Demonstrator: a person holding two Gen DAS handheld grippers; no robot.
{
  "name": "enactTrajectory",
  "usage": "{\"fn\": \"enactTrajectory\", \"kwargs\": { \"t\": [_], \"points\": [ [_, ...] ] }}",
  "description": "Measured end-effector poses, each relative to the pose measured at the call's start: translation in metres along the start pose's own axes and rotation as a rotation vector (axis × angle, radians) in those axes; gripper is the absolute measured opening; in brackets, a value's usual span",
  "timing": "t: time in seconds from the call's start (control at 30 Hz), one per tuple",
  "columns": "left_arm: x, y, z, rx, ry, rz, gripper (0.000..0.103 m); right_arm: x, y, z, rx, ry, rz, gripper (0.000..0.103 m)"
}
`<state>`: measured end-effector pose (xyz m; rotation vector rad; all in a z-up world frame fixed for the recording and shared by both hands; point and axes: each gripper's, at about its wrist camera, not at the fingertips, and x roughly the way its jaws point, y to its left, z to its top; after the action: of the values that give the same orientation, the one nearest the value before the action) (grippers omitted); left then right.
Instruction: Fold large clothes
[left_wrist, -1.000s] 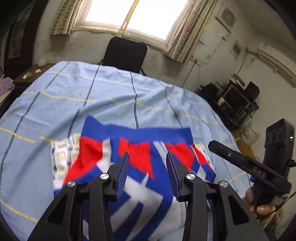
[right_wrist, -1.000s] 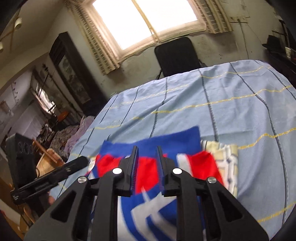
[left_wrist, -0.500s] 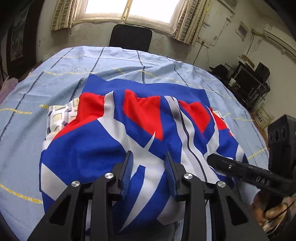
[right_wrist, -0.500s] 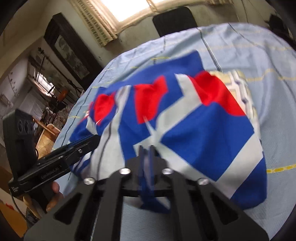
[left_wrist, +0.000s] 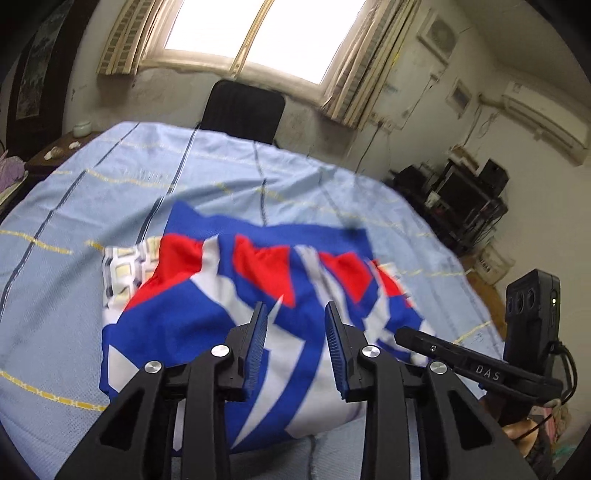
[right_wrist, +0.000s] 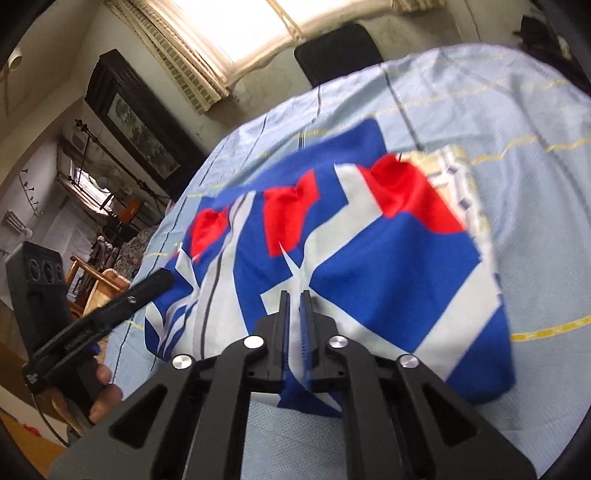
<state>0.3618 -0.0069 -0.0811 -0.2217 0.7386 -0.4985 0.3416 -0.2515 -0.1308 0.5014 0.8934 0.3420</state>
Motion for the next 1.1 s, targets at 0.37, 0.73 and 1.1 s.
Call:
{"fn": "enactTrajectory", "kwargs": {
  "t": [0.37,0.73,1.1],
  "points": [
    [0.033,-0.012,-0.017,0.037,0.1,0.04,0.037,-0.055,-0.014,-0.035,0.118,-0.084,-0.05,0.026],
    [0.052,-0.001,-0.024,0.021,0.152,0.077,0.04,-0.056,-0.05,-0.051,0.329,-0.042,-0.008,0.042],
    [0.051,0.003,-0.022,0.006,0.157,0.067,0.04,-0.05,-0.076,-0.05,0.533,-0.075,-0.054,0.049]
  ]
}}
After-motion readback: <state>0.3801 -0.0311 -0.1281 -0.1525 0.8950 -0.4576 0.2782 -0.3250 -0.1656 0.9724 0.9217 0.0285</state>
